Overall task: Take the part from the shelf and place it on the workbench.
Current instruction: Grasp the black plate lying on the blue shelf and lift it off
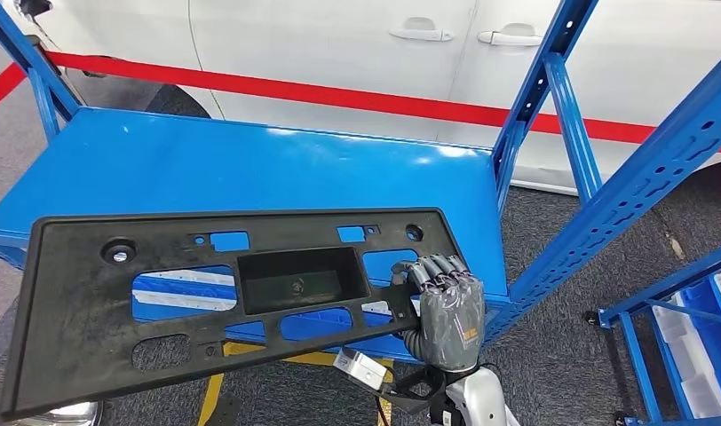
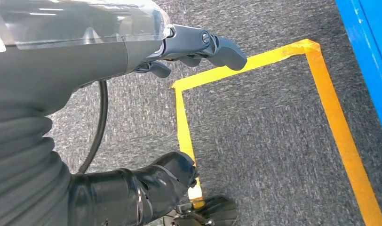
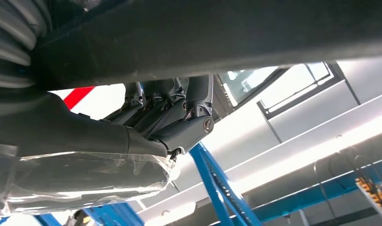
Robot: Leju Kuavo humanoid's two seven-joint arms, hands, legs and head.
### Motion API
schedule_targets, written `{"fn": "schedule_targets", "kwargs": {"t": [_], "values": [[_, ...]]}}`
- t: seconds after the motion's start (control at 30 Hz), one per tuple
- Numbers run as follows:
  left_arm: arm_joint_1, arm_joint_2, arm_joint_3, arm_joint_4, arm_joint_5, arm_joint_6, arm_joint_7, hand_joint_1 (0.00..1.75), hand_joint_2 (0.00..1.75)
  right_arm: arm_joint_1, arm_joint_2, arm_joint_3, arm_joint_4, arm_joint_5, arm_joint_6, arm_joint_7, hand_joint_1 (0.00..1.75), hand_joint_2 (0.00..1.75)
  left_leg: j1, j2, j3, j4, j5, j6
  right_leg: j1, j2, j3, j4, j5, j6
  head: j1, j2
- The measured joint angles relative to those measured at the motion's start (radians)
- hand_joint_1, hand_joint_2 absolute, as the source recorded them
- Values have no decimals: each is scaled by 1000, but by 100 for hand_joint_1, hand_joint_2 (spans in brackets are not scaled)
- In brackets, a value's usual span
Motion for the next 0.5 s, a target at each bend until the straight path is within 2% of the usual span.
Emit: {"fn": "schedule_targets", "kwargs": {"t": [0.03, 0.07, 0.1, 0.13, 0.2, 0.23, 0.27, 0.3, 0.37, 0.4, 0.43, 0.47, 0.5], "values": [[0, -1, 0, 0, 0, 0, 0, 0, 175, -1, 0, 0, 0, -1, 0, 0, 175, 175, -1, 0, -5, 1, 4, -3, 3, 0, 45, -71, 17, -6, 0, 0], [0, -2, 0, 0, 0, 0, 0, 0, 175, -3, 0, -1, 0, -2, 0, 0, 175, 175, -2, -1, -8, 2, 9, -8, 6, 0, 76, -125, 30, -10, 0, 0], [-1, -3, 0, 0, 0, 0, 0, 0, 175, -3, 0, -1, 0, -2, 0, 0, 175, 175, -1, -1, -10, 2, 15, -13, 10, 0, 93, -157, 36, -15, 0, 0], [-1, -4, 0, 0, 0, 0, 0, 0, 175, -4, 0, -1, 0, -2, 0, 0, 175, 175, -1, 0, -12, 0, 21, -19, 14, 0, 94, -167, 37, -17, 0, 0], [-1, -4, 0, 0, 0, 0, 0, 0, 175, -4, 0, -1, 0, -3, 0, 0, 175, 175, -2, -1, -15, 0, 26, -31, 11, -2, 84, -173, 53, -25, 0, 0], [0, -5, 0, 0, 0, 0, 1, 0, 175, -4, 0, -2, 0, -4, 0, 0, 175, 175, -1, -2, -21, 11, 10, -37, 8, -4, 77, -176, 62, -32, -1, 0], [0, -5, 0, 0, 0, 0, 1, 0, 175, -4, 0, -2, 0, -4, 0, 0, 175, 175, -1, -2, -32, 36, -20, -42, 5, -6, 68, -179, 72, -39, -1, 0], [0, -5, 0, 0, 0, 0, 1, 0, 175, -4, 0, -2, 0, -5, 0, 0, 175, 175, 1, -2, -47, 81, -66, -46, 3, -8, 58, -179, 81, -45, -2, 0], [0, -5, 0, 0, 1, 0, 1, 0, 175, -3, 1, -4, 0, -7, -1, 0, 175, 175, 2, -1, -80, 204, -149, -54, 4, -8, 32, -176, 98, -50, -3, 0], [0, -5, 0, 0, 1, 0, 1, 0, 175, -2, 1, -5, 0, -7, -1, 0, 175, 175, 3, -1, -86, 253, -164, -57, 5, -9, 17, -172, 107, -50, -3, 0], [0, -5, 0, 0, 1, 0, 1, 0, 175, -1, 1, -7, 0, -7, -1, 1, 175, 175, 3, -1, -79, 273, -158, -58, 5, -9, 3, -167, 115, -49, -3, 0], [0, -5, 0, 0, 1, 0, 2, 0, 175, 0, 1, -9, 0, -8, -1, 1, 175, 175, 3, -1, -56, 259, -133, -59, 5, -9, -11, -162, 121, -48, -3, 0], [-1, -5, 0, 0, 1, 1, 2, 0, 175, 1, 1, -10, 0, -8, -1, 1, 175, 175, 3, -1, -17, 213, -103, -57, 5, -9, -24, -157, 128, -46, -3, 0]]}}
